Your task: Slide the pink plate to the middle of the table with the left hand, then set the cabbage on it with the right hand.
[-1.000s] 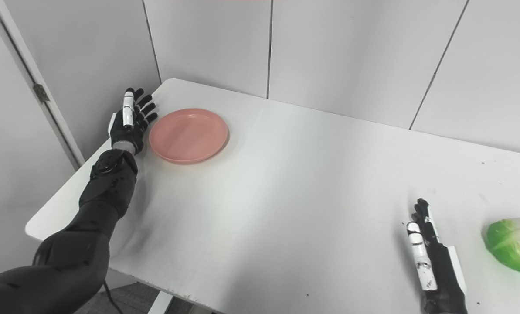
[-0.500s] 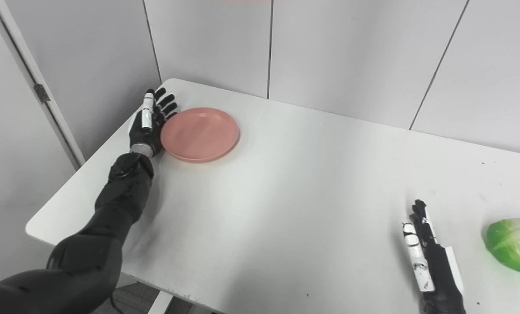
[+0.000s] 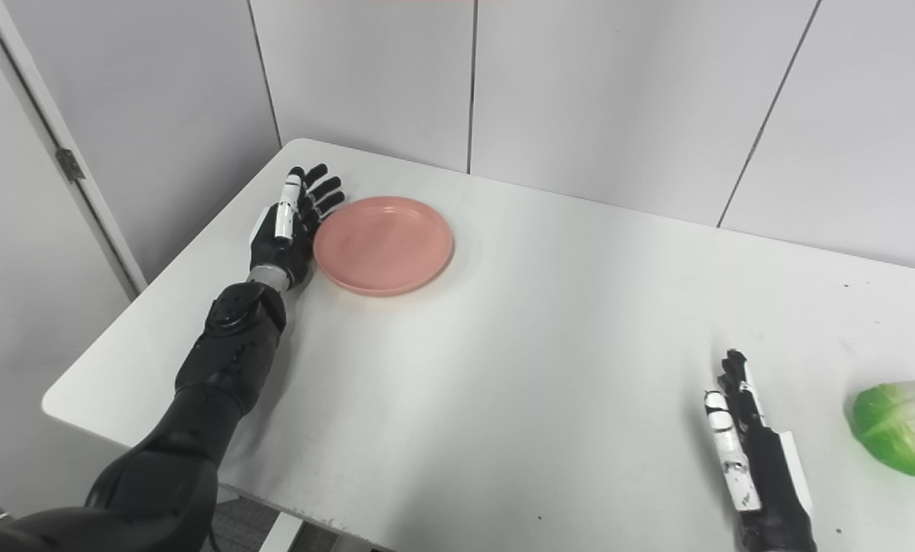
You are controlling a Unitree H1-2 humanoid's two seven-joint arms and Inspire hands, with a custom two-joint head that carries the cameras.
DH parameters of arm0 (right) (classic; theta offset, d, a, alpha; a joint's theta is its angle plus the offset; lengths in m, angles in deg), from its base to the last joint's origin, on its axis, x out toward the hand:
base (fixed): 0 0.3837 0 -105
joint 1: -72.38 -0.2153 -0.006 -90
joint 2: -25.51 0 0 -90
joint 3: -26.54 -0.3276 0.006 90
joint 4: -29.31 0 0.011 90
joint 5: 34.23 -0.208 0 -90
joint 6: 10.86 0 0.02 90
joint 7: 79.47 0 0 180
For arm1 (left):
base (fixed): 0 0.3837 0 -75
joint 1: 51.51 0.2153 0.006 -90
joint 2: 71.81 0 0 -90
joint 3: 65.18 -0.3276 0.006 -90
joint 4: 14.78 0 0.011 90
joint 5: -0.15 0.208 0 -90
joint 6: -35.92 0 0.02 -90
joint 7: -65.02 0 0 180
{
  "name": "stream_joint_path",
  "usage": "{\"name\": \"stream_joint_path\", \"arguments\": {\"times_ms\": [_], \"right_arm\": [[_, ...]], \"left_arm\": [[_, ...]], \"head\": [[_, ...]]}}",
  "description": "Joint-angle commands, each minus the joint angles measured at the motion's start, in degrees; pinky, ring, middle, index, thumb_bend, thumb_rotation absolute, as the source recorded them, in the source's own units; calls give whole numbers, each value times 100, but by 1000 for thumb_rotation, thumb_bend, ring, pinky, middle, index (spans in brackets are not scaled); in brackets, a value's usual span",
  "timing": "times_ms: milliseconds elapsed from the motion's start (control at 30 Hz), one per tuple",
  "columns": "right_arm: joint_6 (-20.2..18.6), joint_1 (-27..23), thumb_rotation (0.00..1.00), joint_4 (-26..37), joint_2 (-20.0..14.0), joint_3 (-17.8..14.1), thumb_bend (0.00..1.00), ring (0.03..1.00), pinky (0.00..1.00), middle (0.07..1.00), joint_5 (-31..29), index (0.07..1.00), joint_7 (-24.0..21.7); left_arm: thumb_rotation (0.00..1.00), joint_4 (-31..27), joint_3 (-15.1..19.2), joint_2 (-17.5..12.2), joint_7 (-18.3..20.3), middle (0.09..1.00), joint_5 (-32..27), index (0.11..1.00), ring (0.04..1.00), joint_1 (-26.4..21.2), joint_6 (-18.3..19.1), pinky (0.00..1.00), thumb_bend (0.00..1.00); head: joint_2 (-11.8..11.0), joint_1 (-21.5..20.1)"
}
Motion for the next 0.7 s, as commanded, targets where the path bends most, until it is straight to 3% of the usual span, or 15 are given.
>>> {"name": "stream_joint_path", "arguments": {"times_ms": [0,233,667], "right_arm": [[-30,-85,1000,109,24,10,191,988,1000,995,-45,1000,-1],[256,-91,1000,-29,35,47,247,971,969,984,60,984,67],[324,-111,1000,-119,72,125,315,960,948,974,152,976,139]], "left_arm": [[1000,-46,-144,121,24,847,99,842,850,64,389,842,463],[1000,-564,-477,345,53,846,305,842,855,146,835,863,475],[1000,-863,-960,737,236,840,572,833,845,124,1039,846,479]], "head": [[5,-44],[50,-209],[140,-530]]}}
